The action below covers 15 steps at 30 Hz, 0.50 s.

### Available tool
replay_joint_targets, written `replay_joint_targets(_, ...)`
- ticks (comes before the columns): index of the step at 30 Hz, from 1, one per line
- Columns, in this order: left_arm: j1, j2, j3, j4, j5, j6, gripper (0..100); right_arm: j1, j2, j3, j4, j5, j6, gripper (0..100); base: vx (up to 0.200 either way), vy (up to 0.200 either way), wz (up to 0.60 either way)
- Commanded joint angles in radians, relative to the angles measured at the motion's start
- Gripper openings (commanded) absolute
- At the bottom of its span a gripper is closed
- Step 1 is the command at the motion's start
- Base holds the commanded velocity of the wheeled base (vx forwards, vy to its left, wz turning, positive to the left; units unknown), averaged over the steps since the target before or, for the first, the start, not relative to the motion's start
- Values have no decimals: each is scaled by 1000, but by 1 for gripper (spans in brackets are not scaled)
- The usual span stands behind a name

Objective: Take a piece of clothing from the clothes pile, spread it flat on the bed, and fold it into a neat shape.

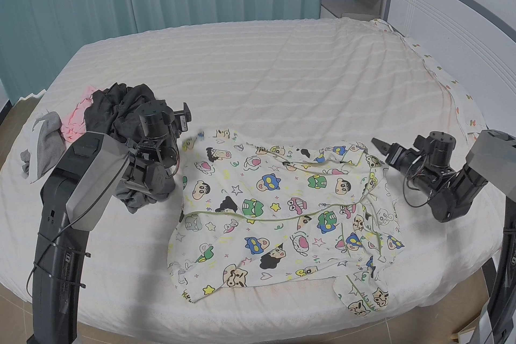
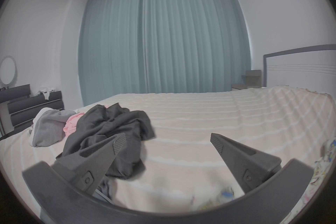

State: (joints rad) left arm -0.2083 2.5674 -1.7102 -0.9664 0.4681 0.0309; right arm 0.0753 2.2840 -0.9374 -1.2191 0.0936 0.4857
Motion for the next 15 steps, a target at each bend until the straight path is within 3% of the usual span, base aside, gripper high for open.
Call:
replay_joint_targets(1, 75, 59, -97, 57, 7, 3, 100, -108, -106, 95, 32, -9, 71, 100, 0, 0, 0)
replay_joint_targets(6, 95, 19, -89, 181, 1, -19, 100, -138, -172, 299, 33, 74, 74, 100, 0, 0, 0)
replay_joint_targets(11, 96, -138, 0, 284, -8, -203, 100, -141, -179, 460, 18, 143, 82, 100, 0, 0, 0)
replay_joint_targets(14, 96, -250, 103, 342, -69, -285, 100, -146, -181, 483, 12, 167, 89, 100, 0, 0, 0)
replay_joint_targets(15, 96, -409, 264, 385, -212, -370, 100, -149, -181, 496, 12, 193, 122, 100, 0, 0, 0)
